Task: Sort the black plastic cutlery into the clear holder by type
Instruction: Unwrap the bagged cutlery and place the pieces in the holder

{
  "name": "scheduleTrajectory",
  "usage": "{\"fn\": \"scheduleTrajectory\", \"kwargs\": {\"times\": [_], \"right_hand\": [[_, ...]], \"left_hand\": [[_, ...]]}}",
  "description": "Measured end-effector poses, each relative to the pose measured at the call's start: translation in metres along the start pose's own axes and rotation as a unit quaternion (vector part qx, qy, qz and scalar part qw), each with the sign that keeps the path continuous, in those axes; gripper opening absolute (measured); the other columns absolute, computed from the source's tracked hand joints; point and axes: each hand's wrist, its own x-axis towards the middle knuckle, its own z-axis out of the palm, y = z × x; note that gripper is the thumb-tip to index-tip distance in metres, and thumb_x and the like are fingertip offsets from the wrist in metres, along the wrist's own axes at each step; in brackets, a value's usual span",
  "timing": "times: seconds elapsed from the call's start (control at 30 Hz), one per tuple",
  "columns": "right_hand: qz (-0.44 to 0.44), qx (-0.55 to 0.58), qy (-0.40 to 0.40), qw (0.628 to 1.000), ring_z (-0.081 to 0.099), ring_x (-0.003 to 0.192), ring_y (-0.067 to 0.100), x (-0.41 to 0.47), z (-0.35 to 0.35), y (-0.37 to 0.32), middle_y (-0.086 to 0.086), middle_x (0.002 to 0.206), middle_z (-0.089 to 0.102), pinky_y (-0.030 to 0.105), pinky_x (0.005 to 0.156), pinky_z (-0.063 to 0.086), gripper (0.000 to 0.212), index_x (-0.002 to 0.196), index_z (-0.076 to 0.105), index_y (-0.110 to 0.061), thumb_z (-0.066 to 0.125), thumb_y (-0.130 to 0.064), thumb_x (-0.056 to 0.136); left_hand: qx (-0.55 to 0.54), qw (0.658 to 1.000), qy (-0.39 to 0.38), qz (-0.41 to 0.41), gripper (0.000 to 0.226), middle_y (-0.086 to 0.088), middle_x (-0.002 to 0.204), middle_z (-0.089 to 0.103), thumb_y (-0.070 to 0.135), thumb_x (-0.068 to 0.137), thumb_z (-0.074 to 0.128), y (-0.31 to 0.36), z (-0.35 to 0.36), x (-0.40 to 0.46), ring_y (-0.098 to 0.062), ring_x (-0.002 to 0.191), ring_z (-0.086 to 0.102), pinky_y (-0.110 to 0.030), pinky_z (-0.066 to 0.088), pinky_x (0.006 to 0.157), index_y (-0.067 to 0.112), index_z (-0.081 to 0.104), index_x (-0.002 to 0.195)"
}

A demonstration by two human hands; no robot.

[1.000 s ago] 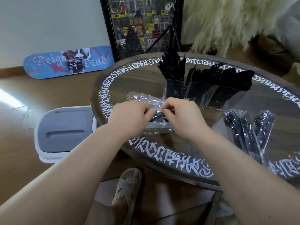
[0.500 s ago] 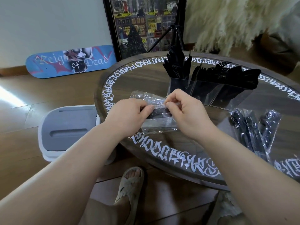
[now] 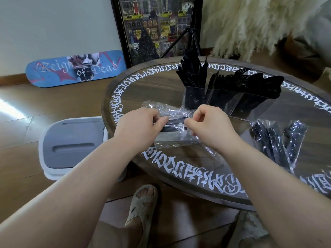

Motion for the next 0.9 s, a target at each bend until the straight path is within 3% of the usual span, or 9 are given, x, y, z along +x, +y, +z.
{"fn": "scheduleTrajectory", "kwargs": {"times": [0.13, 0.3, 0.47, 0.63, 0.77, 0.9], "right_hand": [[0.037, 0.037, 0.001, 0.999, 0.061, 0.073, 0.015, 0.0011, -0.0011, 0.0009, -0.003, 0.067, 0.065, 0.033, 0.07, 0.051, 0.023, 0.076, 0.061, -0.014, 0.065, -0.036, 0.081], [0.054, 0.085, -0.002, 0.995, 0.054, 0.056, 0.012, 0.0019, 0.0018, 0.0023, -0.004, 0.049, 0.057, 0.03, 0.063, 0.049, 0.026, 0.066, 0.062, -0.005, 0.064, -0.025, 0.082], [0.056, 0.082, 0.024, 0.995, 0.061, 0.066, 0.02, 0.0005, 0.0059, -0.0005, 0.008, 0.06, 0.066, 0.035, 0.071, 0.052, 0.035, 0.066, 0.062, -0.003, 0.064, -0.034, 0.083], [0.08, 0.1, 0.033, 0.991, 0.067, 0.073, 0.02, 0.0029, 0.0053, -0.0018, 0.003, 0.059, 0.068, 0.042, 0.078, 0.056, 0.013, 0.065, 0.065, -0.008, 0.061, -0.015, 0.075], [0.09, 0.17, 0.026, 0.981, 0.071, 0.068, 0.02, 0.0029, 0.004, -0.002, 0.006, 0.061, 0.07, 0.047, 0.076, 0.059, 0.003, 0.068, 0.063, -0.007, 0.062, -0.008, 0.071], [0.086, 0.197, 0.024, 0.976, 0.068, 0.063, 0.023, 0.0036, 0.0009, -0.0009, 0.01, 0.068, 0.068, 0.052, 0.072, 0.058, 0.013, 0.076, 0.058, -0.014, 0.056, -0.001, 0.074]], "left_hand": [[-0.019, 1.0, -0.001, 0.015, 0.037, 0.006, 0.083, 0.057, 0.055, 0.092, 0.044, 0.0023, 0.0009, -0.0013, -0.015, 0.079, 0.054, -0.031, 0.041, 0.063, 0.022, 0.061, 0.088], [0.0, 1.0, -0.007, 0.019, 0.034, 0.007, 0.087, 0.053, 0.056, 0.09, 0.048, 0.0017, 0.0035, -0.0019, -0.014, 0.08, 0.053, -0.031, 0.042, 0.065, 0.023, 0.059, 0.092], [-0.004, 0.999, -0.001, 0.042, 0.03, 0.006, 0.091, 0.054, 0.055, 0.09, 0.049, 0.0058, 0.0061, -0.0033, -0.013, 0.083, 0.052, -0.03, 0.042, 0.068, 0.026, 0.058, 0.094], [-0.026, 0.999, 0.006, 0.043, 0.028, 0.006, 0.096, 0.057, 0.048, 0.092, 0.05, 0.0026, 0.0054, -0.0029, -0.014, 0.089, 0.053, -0.031, 0.042, 0.071, 0.025, 0.063, 0.102], [-0.025, 0.999, 0.001, 0.039, 0.028, 0.003, 0.096, 0.058, 0.045, 0.094, 0.049, -0.0001, 0.0044, -0.0015, -0.016, 0.089, 0.054, -0.031, 0.043, 0.072, 0.023, 0.064, 0.102], [-0.031, 0.999, -0.014, 0.032, 0.029, 0.003, 0.096, 0.059, 0.045, 0.094, 0.048, -0.0014, 0.0044, -0.0014, -0.017, 0.09, 0.055, -0.036, 0.047, 0.077, 0.022, 0.064, 0.101]]}}
